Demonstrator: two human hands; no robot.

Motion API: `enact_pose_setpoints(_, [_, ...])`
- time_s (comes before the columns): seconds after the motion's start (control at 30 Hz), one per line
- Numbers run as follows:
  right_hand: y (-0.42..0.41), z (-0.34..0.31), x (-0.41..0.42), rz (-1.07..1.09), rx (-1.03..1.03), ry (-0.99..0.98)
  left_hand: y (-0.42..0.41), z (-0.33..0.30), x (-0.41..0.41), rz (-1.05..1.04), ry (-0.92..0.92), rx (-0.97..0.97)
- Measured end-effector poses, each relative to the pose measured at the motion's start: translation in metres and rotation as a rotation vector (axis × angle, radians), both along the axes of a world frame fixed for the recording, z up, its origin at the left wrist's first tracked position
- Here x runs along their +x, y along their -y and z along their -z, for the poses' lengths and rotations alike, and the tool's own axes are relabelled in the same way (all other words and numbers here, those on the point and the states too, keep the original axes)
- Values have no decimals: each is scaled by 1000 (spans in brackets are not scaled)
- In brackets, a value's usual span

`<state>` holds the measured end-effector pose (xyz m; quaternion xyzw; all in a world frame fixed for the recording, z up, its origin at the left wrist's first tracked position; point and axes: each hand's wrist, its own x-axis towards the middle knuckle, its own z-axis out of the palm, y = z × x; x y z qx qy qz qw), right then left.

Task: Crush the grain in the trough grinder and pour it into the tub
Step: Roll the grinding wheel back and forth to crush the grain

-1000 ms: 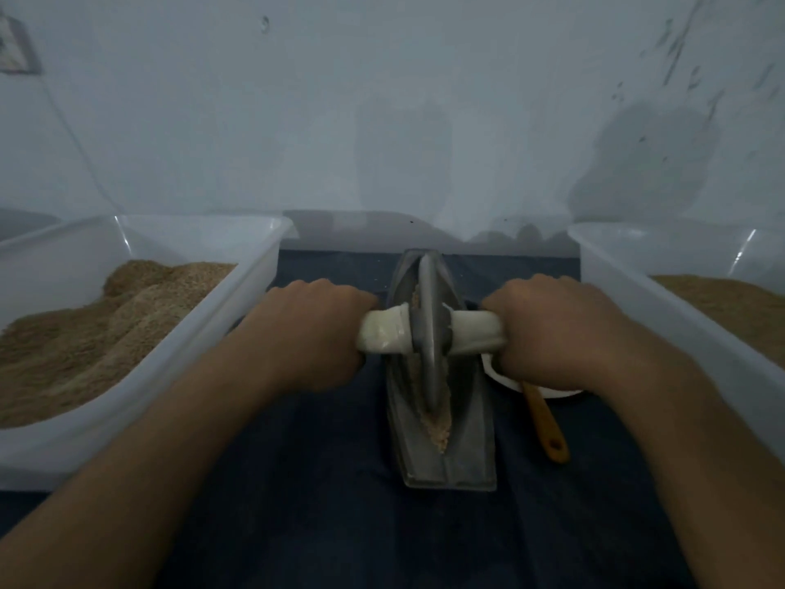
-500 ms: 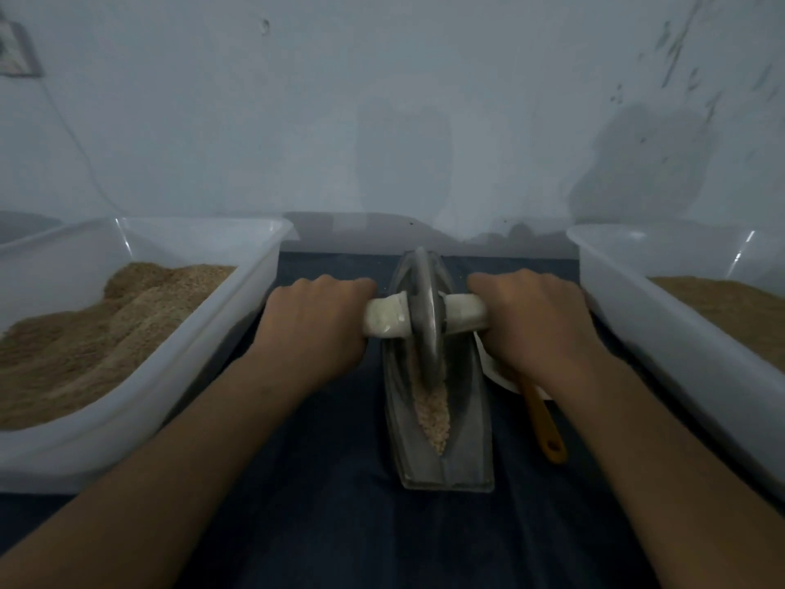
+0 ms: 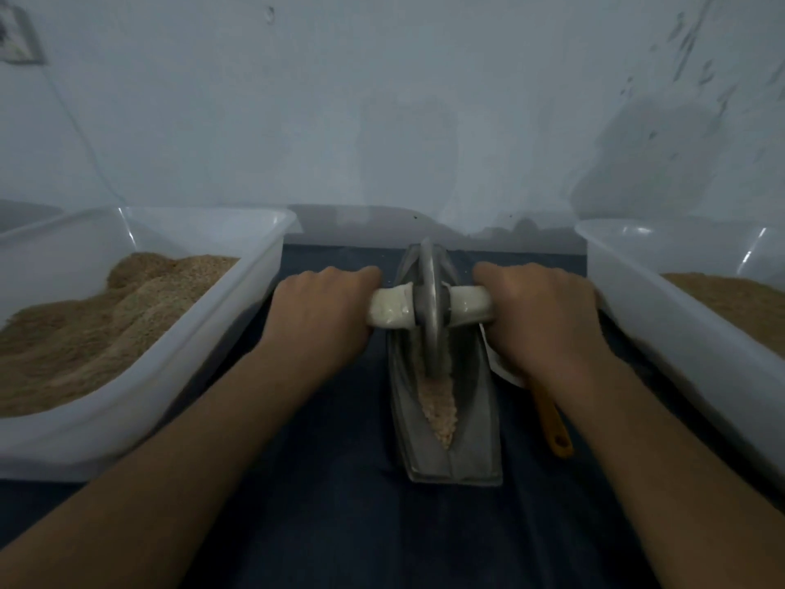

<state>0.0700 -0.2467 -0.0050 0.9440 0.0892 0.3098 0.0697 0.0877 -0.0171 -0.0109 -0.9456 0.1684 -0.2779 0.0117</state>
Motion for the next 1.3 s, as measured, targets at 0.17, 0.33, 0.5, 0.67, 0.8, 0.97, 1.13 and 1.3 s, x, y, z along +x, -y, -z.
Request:
enact_pose_setpoints(0.17, [7, -9, -4, -28, 21, -159, -5, -9, -3, 43, -114, 14])
enact_pose_setpoints(0.33, [12, -29, -30, -71, 39, -477, -19, -32, -22, 152, -431, 81])
enact_pose_setpoints(0.5, [7, -16, -16, -34, 54, -256, -9, -16, -16, 31, -229, 22])
enact_pose_setpoints(0.67, [-1, 7, 3, 83, 50, 3, 7, 4, 3, -57, 112, 57])
enact_pose_setpoints(0.8, [5, -5, -1, 7, 56, -130, -2, -5, 1, -6, -65, 40])
enact_pose_setpoints(0.97, [8, -31, -29, -28, 5, -413, -21, -30, -19, 100, -497, 21])
enact_pose_setpoints(1.13, [3, -19, -21, 5, 23, -226, -9, -15, -15, 2, -261, 1])
enact_pose_setpoints(1.3, [-2, 1, 4, 93, 24, -42, 7, 3, -1, -55, 82, 31])
